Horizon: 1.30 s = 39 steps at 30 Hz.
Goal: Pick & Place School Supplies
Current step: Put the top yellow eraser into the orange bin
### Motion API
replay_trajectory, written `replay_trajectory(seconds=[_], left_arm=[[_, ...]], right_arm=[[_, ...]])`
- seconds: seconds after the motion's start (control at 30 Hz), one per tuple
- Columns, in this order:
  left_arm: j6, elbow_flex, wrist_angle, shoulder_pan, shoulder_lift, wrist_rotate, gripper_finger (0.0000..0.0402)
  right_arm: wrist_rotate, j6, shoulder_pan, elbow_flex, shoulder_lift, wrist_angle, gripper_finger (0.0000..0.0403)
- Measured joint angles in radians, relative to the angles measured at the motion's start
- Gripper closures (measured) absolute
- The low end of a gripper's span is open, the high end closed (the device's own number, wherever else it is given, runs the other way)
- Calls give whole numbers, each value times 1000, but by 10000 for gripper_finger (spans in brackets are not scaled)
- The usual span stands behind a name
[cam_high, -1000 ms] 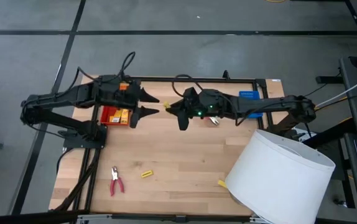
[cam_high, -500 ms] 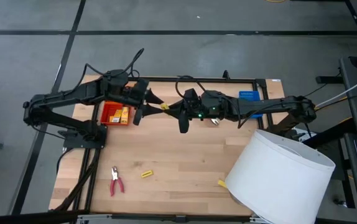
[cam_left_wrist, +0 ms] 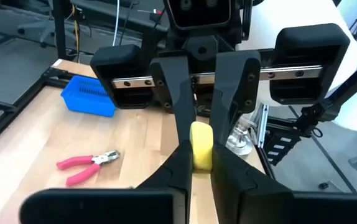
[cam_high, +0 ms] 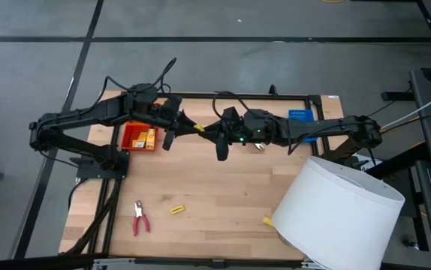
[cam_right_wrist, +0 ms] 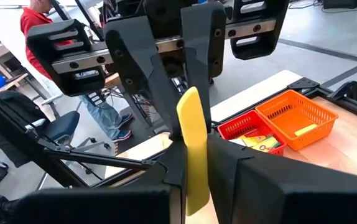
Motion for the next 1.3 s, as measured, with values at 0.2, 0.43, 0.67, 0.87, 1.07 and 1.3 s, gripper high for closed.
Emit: replay_trajectory(seconds=[0.2,0.43,0.67,0.87,1.07,1.3], left_arm=[[-13,-1,14,20,0,10,374],[-15,-1,38,20,-2,13,374],[-16,-1,34,20,-1,-67,374],[5,-1,-33,24,-28,-235,374],[-87,1,-278,48,-79,-587,374],[-566,-3,-890,92,-93,-856,374]], right_arm=[[3,-2,-1,0,-1,4,369],[-1,4,-3,0,-1,39,321],[-15,52,-13,0,3,48,148],[4,83,-14,0,3,-11,116],[21,146,-10,0,3,-159,130],[61,219,-1,0,2,-210,136]])
